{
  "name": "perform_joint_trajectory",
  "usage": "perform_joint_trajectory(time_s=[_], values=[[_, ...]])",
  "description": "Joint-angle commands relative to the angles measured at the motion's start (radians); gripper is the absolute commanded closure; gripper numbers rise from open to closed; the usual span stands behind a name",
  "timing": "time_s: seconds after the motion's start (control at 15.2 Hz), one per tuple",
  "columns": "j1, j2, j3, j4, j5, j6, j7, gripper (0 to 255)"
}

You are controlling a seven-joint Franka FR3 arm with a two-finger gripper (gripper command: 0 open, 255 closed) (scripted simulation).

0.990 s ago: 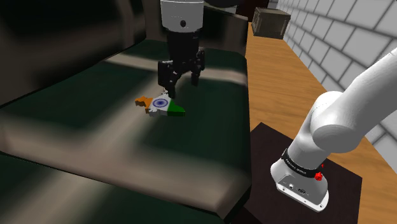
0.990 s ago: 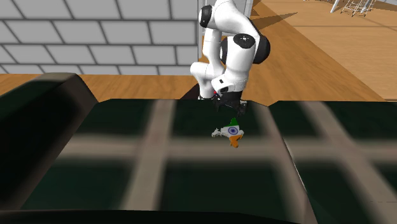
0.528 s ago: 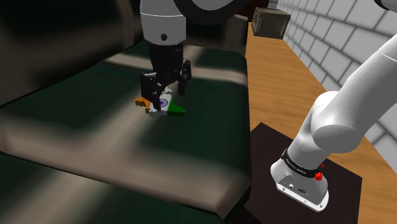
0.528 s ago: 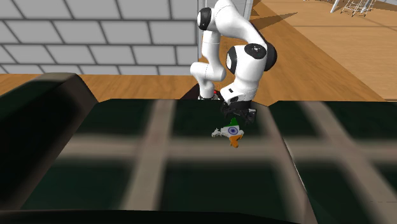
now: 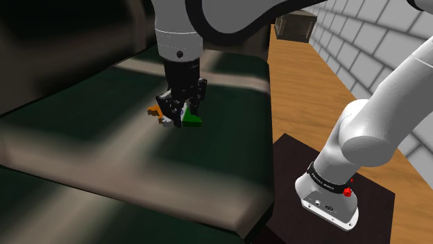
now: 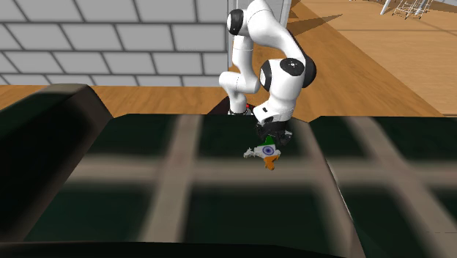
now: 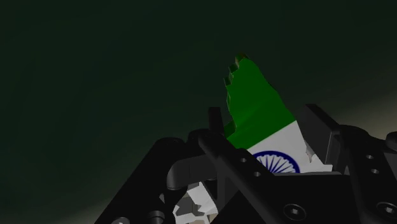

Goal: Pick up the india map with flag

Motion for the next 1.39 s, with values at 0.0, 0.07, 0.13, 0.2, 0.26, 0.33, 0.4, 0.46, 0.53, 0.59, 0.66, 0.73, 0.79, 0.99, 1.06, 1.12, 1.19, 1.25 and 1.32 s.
perform_joint_trajectory(time_s=[0.0, 0.07, 0.13, 0.2, 0.26, 0.33, 0.4, 0.46, 0.53, 0.59, 0.66, 0.73, 0.79, 0.99, 1.06, 1.12, 1.19, 1.25, 1.32], values=[[0.000, 0.001, 0.000, -0.002, 0.000, 0.001, 0.000, 255], [0.000, 0.001, 0.000, -0.002, 0.000, 0.001, 0.000, 255], [0.000, 0.001, 0.000, -0.002, 0.000, 0.002, 0.000, 255], [0.000, 0.001, 0.000, -0.002, 0.000, 0.002, 0.000, 255], [0.000, 0.001, 0.000, -0.002, 0.000, 0.002, 0.000, 255], [0.000, 0.001, 0.000, -0.003, 0.000, 0.002, 0.000, 255], [0.000, 0.002, 0.000, 0.000, -0.001, 0.001, 0.000, 255], [-0.001, 0.000, -0.001, 0.011, 0.000, -0.013, -0.001, 255], [-0.001, -0.003, -0.002, 0.023, 0.001, -0.026, -0.001, 255], [-0.001, -0.004, -0.004, 0.035, 0.001, -0.040, -0.002, 255], [-0.002, -0.006, -0.005, 0.046, 0.001, -0.053, -0.002, 255], [-0.002, -0.007, -0.006, 0.059, 0.001, -0.067, -0.003, 255], [-0.002, -0.008, -0.007, 0.071, 0.001, -0.080, -0.003, 255], [-0.004, -0.010, -0.010, 0.110, 0.001, -0.120, -0.004, 255], [-0.004, -0.010, -0.011, 0.123, 0.000, -0.134, -0.004, 255], [-0.005, -0.010, -0.011, 0.136, 0.000, -0.147, -0.003, 255], [-0.005, -0.010, -0.012, 0.150, -0.001, -0.160, -0.003, 255], [-0.006, -0.009, -0.013, 0.164, -0.001, -0.174, -0.003, 255], [-0.006, -0.008, -0.013, 0.178, -0.002, -0.187, -0.003, 255]])
